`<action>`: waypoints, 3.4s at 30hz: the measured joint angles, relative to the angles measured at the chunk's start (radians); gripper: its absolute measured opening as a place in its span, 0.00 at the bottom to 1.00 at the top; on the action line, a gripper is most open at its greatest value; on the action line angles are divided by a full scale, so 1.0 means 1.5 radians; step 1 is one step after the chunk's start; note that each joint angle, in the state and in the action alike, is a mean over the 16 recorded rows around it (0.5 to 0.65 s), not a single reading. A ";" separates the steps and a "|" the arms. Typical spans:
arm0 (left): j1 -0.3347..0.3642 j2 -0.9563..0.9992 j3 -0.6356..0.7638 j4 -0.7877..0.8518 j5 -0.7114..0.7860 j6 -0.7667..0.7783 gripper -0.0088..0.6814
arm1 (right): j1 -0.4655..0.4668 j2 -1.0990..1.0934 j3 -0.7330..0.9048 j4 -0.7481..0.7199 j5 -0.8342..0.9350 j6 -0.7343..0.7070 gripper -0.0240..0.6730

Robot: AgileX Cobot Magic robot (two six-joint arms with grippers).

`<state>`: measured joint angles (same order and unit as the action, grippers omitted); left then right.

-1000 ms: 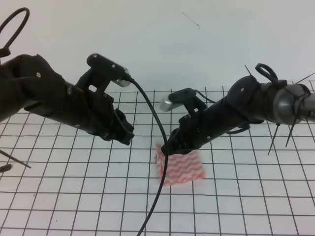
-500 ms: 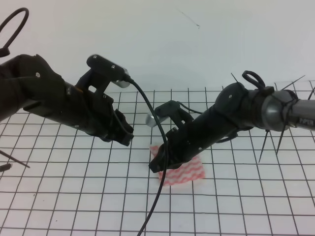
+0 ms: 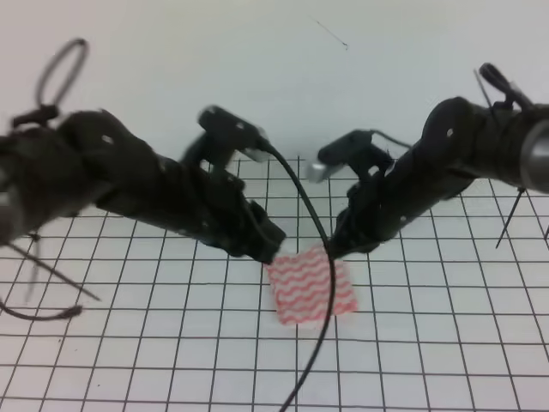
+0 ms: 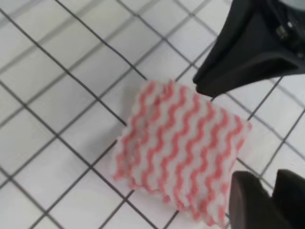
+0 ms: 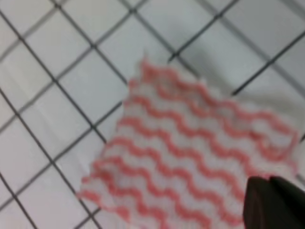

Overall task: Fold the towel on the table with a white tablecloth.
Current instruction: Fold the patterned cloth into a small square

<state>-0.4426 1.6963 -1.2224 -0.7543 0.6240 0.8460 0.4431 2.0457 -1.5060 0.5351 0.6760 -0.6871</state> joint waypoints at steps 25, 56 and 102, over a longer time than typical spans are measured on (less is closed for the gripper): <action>-0.024 0.174 -0.008 -0.047 -0.149 0.093 0.16 | -0.015 0.049 0.008 -0.066 0.056 0.052 0.04; -0.023 0.176 -0.020 -0.027 -0.156 0.104 0.16 | -0.025 0.034 0.007 0.020 0.139 0.024 0.04; -0.023 0.177 -0.020 -0.037 -0.162 0.135 0.12 | 0.002 0.039 0.001 0.056 0.087 -0.008 0.04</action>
<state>-0.4770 1.9621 -1.2528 -0.8096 0.3816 1.0478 0.4465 2.1043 -1.5050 0.6183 0.8071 -0.6992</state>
